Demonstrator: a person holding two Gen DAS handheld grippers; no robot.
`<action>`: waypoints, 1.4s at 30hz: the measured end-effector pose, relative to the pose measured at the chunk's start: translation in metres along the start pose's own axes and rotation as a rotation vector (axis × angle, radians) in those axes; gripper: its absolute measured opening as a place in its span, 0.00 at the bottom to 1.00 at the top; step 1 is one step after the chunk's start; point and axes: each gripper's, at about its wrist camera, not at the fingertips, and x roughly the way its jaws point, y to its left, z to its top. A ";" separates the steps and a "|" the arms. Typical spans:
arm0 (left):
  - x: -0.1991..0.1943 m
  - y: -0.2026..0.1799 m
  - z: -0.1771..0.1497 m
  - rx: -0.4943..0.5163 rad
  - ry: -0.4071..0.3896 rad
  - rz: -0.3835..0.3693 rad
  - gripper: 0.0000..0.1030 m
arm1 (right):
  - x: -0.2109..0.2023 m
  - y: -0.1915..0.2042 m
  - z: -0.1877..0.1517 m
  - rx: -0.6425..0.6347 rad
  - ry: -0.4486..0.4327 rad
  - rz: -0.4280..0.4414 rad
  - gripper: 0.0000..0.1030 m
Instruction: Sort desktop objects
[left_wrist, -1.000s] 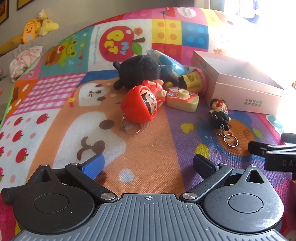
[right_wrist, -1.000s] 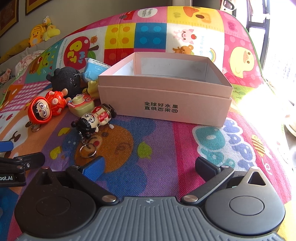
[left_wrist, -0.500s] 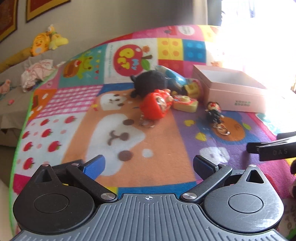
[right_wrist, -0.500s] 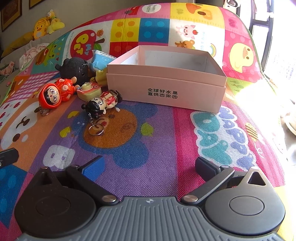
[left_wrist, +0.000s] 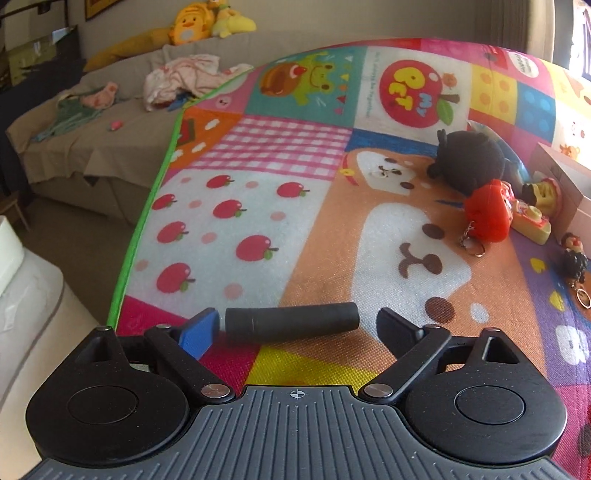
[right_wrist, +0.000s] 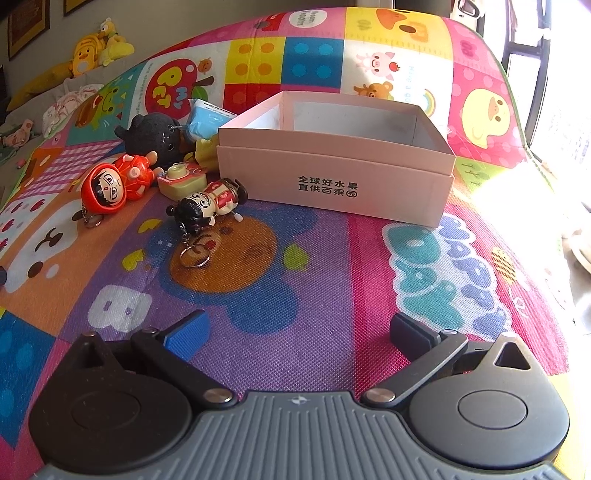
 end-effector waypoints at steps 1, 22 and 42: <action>0.002 -0.002 -0.001 0.000 -0.006 -0.001 0.83 | 0.000 0.000 0.000 0.001 0.000 0.001 1.00; 0.011 -0.119 0.003 0.217 -0.067 -0.345 0.94 | 0.001 -0.002 0.019 -0.068 -0.039 0.059 1.00; 0.009 -0.113 -0.005 0.230 -0.064 -0.372 1.00 | 0.081 0.027 0.180 -0.006 -0.121 0.102 0.56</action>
